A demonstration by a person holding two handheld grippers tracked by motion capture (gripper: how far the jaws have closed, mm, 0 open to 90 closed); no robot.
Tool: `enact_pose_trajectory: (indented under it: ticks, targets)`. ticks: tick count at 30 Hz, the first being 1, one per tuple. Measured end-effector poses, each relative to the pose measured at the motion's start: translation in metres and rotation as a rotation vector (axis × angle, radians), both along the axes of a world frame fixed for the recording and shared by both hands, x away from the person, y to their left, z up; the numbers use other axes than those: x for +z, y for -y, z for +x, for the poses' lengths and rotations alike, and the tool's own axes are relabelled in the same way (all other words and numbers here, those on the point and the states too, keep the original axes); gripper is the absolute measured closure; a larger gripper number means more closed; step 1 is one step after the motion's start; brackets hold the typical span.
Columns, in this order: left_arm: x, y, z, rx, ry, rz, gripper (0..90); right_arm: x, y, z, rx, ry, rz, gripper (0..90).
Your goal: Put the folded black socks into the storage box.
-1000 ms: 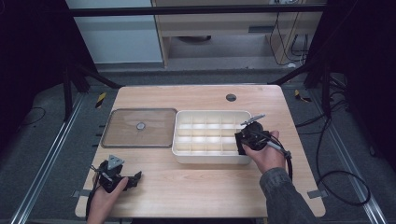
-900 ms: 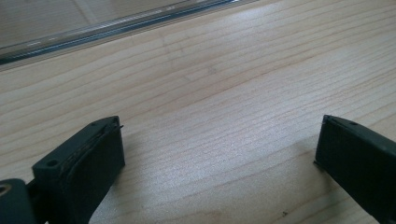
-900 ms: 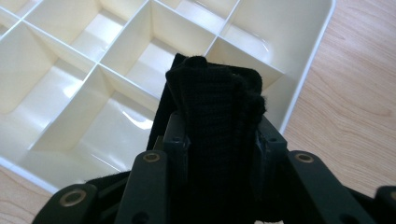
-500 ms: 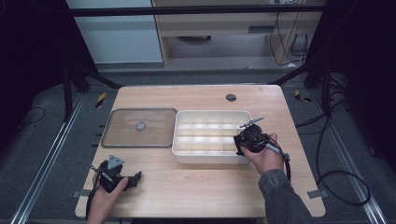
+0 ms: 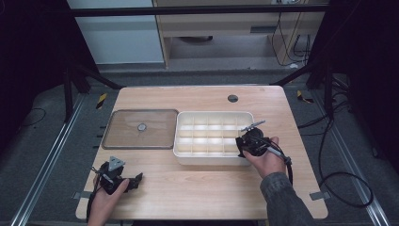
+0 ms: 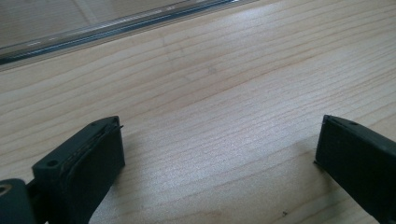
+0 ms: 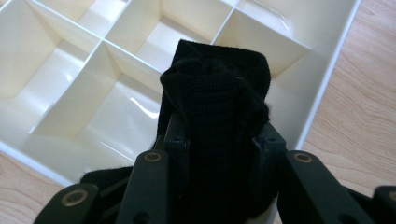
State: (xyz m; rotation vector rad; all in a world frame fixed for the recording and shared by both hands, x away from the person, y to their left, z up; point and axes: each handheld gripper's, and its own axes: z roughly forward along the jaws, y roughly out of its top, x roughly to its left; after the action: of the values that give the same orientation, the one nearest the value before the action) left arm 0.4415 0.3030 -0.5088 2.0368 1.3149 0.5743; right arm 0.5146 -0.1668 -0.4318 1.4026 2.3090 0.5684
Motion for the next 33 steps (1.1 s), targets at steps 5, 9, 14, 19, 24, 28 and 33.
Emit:
enact_pose_trajectory:
  ticks: [5,9,14,19,24,28,33]
  targets:
    - [0.0,0.0,0.0,0.0,0.0,0.0,0.2,-0.0006,-0.0018,0.0,-0.006,-0.01,-0.009,65.8]
    - [0.0,0.0,0.0,0.0,0.0,0.0,0.2,-0.0009,-0.0024,0.0002,-0.005,-0.012,-0.021,65.8]
    - [-0.0001,0.0001,0.0,0.0,0.0,0.0,0.1,-0.0015,-0.0045,-0.0001,-0.002,-0.016,-0.038,65.9]
    - [0.0,0.0001,0.0,0.001,0.0,0.001,0.1,-0.0015,-0.0051,0.0001,0.0,-0.019,-0.046,65.8]
    - [0.0,0.0001,0.0,0.001,-0.001,0.001,0.1,-0.0006,-0.0055,0.0008,-0.009,-0.03,-0.043,65.7]
    - [-0.0001,0.0001,0.0,0.0,0.0,0.0,0.1,-0.0012,-0.0073,0.0003,-0.009,-0.029,-0.062,65.8]
    - [-0.0001,0.0002,0.0,0.001,0.001,0.0,0.1,-0.0022,-0.0071,0.0003,-0.011,-0.036,-0.057,66.1]
